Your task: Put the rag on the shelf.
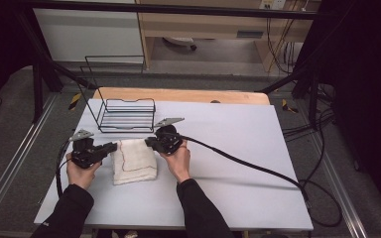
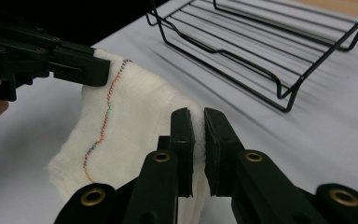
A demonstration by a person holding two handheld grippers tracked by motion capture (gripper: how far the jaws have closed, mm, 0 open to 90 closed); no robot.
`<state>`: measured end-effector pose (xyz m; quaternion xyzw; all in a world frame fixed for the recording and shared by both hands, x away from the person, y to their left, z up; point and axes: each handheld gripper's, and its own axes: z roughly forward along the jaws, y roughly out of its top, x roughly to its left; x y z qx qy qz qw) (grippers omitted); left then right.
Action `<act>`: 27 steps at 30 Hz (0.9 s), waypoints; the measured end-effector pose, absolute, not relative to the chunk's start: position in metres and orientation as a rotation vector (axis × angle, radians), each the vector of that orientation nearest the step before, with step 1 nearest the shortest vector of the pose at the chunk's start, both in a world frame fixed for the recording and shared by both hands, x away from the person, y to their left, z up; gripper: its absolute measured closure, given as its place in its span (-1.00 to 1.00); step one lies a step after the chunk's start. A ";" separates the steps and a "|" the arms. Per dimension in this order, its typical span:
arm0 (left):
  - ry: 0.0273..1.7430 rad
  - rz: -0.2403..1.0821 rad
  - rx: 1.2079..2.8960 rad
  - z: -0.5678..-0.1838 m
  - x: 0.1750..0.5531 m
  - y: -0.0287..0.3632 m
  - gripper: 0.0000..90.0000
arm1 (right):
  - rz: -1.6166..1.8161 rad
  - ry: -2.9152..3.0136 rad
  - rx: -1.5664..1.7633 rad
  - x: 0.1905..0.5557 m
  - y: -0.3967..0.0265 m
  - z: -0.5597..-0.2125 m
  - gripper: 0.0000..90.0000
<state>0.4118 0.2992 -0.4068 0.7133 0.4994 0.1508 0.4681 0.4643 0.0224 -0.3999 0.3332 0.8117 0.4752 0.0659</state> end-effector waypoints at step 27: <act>1.033 0.535 1.631 -0.350 0.372 0.283 0.80 | 1.589 2.191 0.824 0.417 -0.002 -0.336 0.85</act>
